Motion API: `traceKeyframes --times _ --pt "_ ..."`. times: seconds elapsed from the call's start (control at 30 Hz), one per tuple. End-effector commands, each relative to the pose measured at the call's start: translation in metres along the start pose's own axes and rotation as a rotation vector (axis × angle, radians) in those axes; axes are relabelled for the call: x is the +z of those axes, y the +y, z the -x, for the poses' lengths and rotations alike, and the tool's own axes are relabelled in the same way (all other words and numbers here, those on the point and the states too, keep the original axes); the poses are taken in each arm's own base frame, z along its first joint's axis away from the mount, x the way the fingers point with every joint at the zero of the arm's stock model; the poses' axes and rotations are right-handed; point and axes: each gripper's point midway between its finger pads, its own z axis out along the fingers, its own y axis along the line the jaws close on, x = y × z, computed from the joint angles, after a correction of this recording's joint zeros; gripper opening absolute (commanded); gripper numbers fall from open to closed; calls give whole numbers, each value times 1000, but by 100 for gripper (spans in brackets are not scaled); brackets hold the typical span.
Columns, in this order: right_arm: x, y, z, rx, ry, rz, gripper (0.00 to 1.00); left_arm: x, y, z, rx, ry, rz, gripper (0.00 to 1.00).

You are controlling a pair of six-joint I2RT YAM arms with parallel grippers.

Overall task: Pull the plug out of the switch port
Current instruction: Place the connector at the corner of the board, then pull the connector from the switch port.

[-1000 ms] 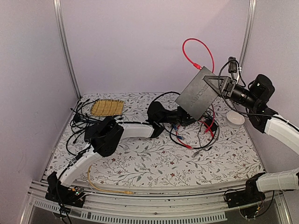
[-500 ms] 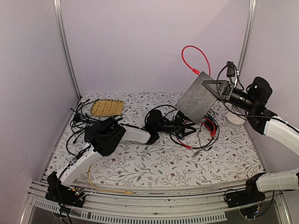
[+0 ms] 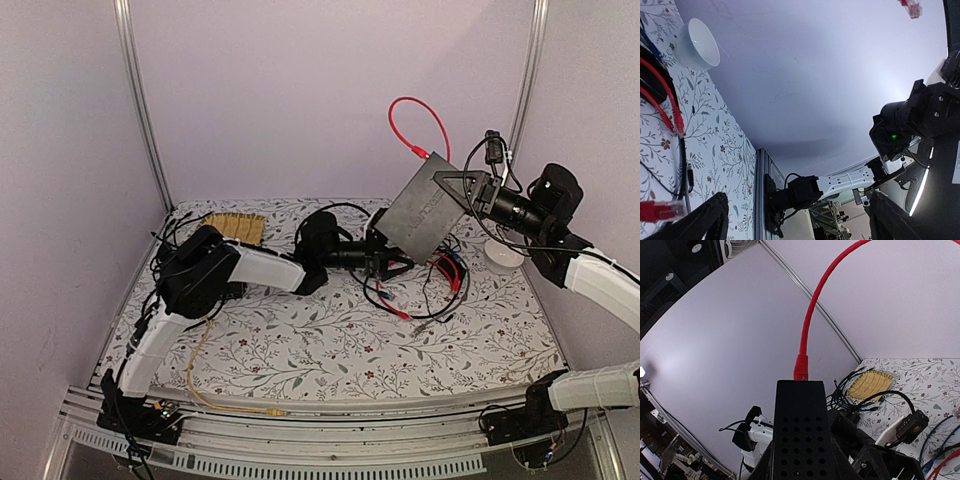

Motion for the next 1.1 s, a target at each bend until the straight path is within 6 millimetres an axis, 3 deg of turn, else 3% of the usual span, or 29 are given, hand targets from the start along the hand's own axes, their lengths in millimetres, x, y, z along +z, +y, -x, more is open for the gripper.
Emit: traceKeyframes --times 0.0,0.17,0.27,0.53,0.77,0.93,1.07 --pt "-1 31 33 -90 -80 69 1 -10 -11 -8 16 -18 38 98" --pt "1 33 36 -93 -78 78 1 -17 -31 -23 31 -38 56 98" --pt "2 32 35 -89 -77 79 1 -28 -31 -26 59 -79 109 98" --pt "7 27 29 -69 -54 92 1 -76 -36 -4 218 -292 225 98" --pt "9 27 27 -69 -51 94 1 -108 -64 23 433 -466 295 98" --pt "13 24 23 -60 -43 94 1 -145 -99 39 471 -624 214 97" --pt "22 23 15 -45 -27 106 1 -151 -127 43 540 -661 134 95"
